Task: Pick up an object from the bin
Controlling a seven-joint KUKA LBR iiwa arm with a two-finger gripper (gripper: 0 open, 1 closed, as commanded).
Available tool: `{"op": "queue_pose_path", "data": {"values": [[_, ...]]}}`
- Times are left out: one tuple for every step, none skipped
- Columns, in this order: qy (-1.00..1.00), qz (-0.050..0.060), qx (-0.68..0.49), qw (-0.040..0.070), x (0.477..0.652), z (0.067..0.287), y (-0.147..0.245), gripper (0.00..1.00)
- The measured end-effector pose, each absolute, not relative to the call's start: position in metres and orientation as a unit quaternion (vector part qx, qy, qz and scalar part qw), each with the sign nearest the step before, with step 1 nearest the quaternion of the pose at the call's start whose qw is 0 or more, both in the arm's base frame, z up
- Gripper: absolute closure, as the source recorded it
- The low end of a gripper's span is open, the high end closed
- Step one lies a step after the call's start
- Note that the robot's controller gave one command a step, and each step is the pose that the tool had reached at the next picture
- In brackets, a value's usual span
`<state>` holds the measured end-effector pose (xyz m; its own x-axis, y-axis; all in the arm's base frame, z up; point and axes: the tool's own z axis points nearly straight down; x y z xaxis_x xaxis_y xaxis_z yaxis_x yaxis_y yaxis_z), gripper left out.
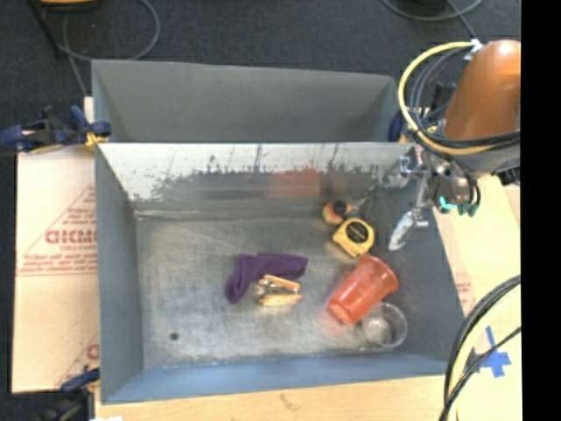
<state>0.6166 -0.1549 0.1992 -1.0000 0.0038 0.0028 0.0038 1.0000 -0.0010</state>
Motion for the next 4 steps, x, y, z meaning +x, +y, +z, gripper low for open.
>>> {"op": "queue_pose_path", "data": {"values": [[-1.0,0.001,-0.001,-0.002,0.618,0.204,-0.155,0.0],[-0.999,0.001,0.04,0.002,0.623,0.093,-0.137,1.0],[-0.999,0.002,0.041,0.002,0.623,0.093,-0.137,1.0],[-0.999,0.003,0.041,0.0,0.62,0.095,-0.138,1.0]]}}
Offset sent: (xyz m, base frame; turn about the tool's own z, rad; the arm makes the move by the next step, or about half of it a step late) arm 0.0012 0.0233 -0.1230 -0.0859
